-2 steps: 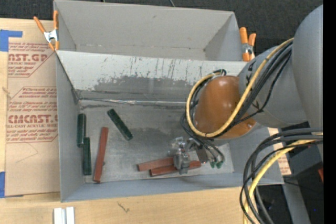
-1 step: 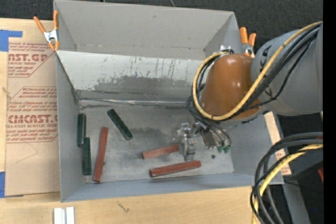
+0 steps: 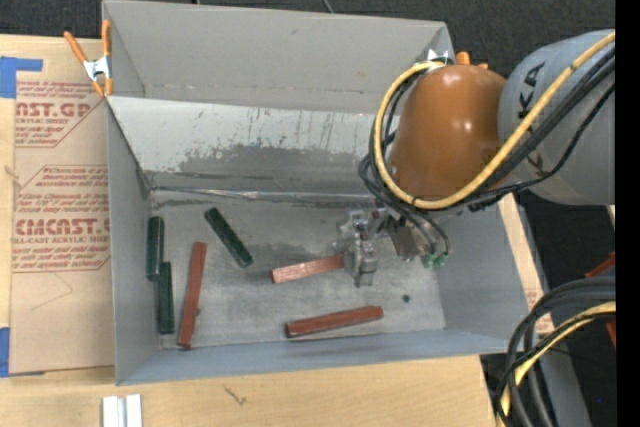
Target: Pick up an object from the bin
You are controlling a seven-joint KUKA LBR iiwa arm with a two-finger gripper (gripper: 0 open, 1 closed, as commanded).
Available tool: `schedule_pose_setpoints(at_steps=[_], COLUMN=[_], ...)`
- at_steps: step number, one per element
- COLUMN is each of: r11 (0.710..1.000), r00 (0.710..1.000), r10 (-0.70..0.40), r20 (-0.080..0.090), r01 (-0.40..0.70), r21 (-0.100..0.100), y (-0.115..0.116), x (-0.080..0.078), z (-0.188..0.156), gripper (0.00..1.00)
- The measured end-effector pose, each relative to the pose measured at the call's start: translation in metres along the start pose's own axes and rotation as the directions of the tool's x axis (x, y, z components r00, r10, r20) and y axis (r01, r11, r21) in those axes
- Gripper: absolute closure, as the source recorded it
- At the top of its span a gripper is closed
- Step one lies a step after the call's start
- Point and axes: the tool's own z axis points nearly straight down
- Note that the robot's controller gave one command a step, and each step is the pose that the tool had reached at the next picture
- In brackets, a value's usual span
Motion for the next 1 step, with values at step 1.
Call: schedule_pose_setpoints(at_steps=[1], r11=[1.0], r00=[0.999], r10=[0.031], r20=[0.012], r01=[-0.031], r21=[0.001], y=[-0.012], x=[-0.0168], z=[-0.0347], gripper=[1.0])
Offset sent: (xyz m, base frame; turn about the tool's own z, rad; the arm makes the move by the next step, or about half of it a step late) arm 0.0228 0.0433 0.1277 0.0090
